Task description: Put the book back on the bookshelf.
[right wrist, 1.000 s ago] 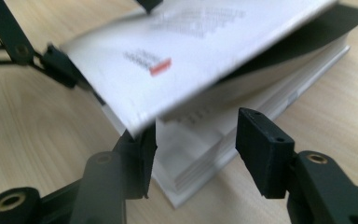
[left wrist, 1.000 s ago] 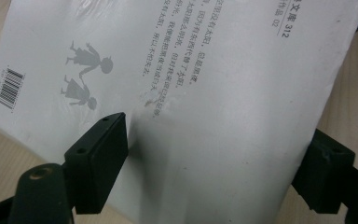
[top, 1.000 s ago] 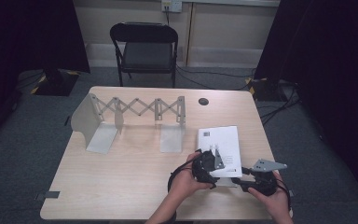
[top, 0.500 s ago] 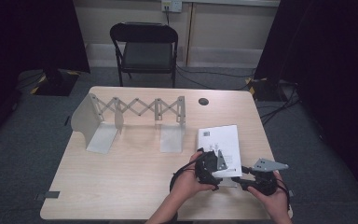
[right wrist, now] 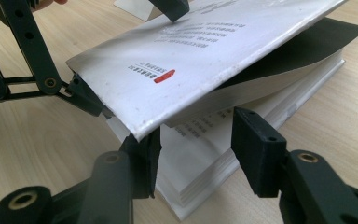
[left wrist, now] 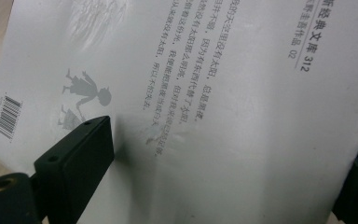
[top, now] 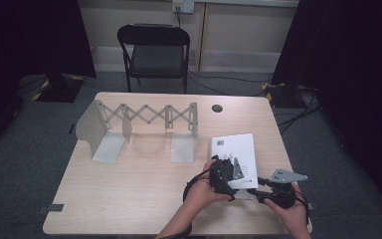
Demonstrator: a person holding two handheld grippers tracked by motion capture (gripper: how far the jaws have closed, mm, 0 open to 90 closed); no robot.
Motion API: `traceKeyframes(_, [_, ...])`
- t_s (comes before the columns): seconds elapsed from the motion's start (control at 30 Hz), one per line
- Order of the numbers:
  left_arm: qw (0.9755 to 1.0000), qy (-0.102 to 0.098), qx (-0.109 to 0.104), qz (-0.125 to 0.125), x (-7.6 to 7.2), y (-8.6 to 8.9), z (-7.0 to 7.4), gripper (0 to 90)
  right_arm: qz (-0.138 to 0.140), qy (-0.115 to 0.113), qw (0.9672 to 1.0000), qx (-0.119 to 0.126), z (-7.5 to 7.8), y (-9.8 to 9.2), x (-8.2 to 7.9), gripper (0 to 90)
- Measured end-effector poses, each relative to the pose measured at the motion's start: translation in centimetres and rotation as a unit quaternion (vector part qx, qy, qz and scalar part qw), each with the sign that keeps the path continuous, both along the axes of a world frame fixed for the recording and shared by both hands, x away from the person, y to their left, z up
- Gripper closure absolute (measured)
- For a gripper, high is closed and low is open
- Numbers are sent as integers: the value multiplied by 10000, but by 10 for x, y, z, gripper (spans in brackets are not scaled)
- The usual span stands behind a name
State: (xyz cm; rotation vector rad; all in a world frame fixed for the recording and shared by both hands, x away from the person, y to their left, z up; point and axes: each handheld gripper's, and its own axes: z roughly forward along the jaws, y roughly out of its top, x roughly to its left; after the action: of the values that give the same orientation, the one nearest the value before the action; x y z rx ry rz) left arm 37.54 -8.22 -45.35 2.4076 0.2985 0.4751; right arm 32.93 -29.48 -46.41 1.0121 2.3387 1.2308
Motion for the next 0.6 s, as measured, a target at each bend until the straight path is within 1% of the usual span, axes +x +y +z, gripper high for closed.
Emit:
traceKeyframes(0.07, [10000,21,-29,3,0,0,-1,88,-4,-5,10000,-14,0,0,0,533])
traceKeyframes(0.13, [10000,-37,-50,-23,-1,1,-1,94,-12,2,10000,-12,0,0,0,533])
traceKeyframes(0.2, [9999,-56,-144,-44,-1,3,-2,104,-11,3,10000,-2,0,0,0,532])
traceKeyframes(0.23, [9998,-99,-182,-81,-2,3,-3,109,-12,1,10000,3,0,0,0,531])
traceKeyframes(0.27, [9996,-163,-172,-156,-2,4,-2,126,-10,1,10000,10,-1,0,0,529])
traceKeyframes(0.3, [9995,-179,-218,-118,-4,4,-3,141,-9,0,10000,17,-1,-1,0,525])
traceKeyframes(0.37, [9995,-221,-136,-163,-5,4,-2,162,-18,29,10000,44,-2,0,1,510])
traceKeyframes(0.43, [9996,-200,-116,-173,-5,4,-2,169,2,49,10000,19,-3,1,1,492])
traceKeyframes(0.47, [9995,-254,-75,-199,-6,3,-2,171,13,35,10000,-3,-4,1,1,485])
traceKeyframes(0.5, [9994,-257,-98,-230,-7,2,-2,188,18,23,10000,-27,-4,2,0,484])
traceKeyframes(0.53, [9991,-322,7,-275,-7,3,0,205,21,29,10000,-31,-4,2,0,475])
traceKeyframes(0.6, [9991,-308,41,-284,-9,2,2,232,31,45,10000,35,-4,1,1,448])
